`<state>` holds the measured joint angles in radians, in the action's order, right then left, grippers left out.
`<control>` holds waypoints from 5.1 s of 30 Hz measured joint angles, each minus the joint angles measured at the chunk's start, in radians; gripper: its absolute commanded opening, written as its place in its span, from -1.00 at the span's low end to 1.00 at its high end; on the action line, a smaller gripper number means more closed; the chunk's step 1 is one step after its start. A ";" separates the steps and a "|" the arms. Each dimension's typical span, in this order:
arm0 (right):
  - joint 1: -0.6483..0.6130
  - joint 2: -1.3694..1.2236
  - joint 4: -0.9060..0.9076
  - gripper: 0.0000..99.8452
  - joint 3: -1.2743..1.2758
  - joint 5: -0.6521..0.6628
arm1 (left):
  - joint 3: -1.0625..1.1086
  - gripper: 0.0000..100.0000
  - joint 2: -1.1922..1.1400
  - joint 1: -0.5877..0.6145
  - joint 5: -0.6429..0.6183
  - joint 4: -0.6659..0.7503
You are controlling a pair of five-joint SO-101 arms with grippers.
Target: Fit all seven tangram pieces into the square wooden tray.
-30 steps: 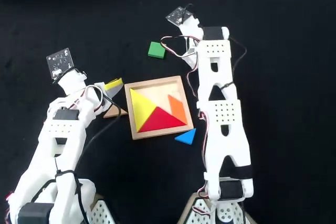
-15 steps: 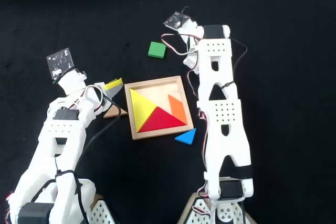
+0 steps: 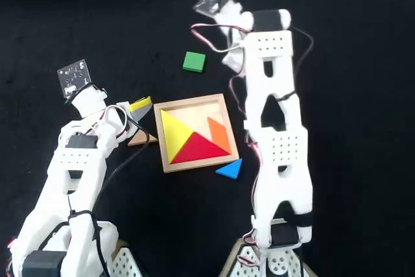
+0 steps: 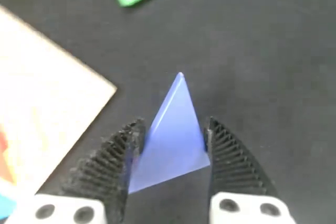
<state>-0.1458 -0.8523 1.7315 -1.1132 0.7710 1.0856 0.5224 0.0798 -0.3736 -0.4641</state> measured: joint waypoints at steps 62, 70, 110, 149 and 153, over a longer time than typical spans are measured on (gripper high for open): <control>0.543 0.890 -1.129 -0.70 1.812 -0.713 | -0.821 -0.26 -0.545 -0.532 0.060 -0.440; 0.582 0.721 -1.068 -0.70 1.646 -0.747 | -1.212 -0.26 -0.967 -0.620 0.071 -0.450; 0.582 0.715 -1.062 -0.70 1.634 -0.747 | -2.200 -0.89 -1.662 -0.672 0.256 -0.921; 0.582 0.715 -1.062 -0.70 1.634 -0.747 | -2.031 -0.94 -1.433 -0.671 0.443 -1.284; 0.582 0.715 -1.062 -0.70 1.634 -0.747 | -1.745 -0.94 -1.214 -0.646 0.443 -1.286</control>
<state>0.4358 -0.1373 0.6697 0.5209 0.0238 -0.6590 -0.6912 -0.5662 0.0698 -1.7499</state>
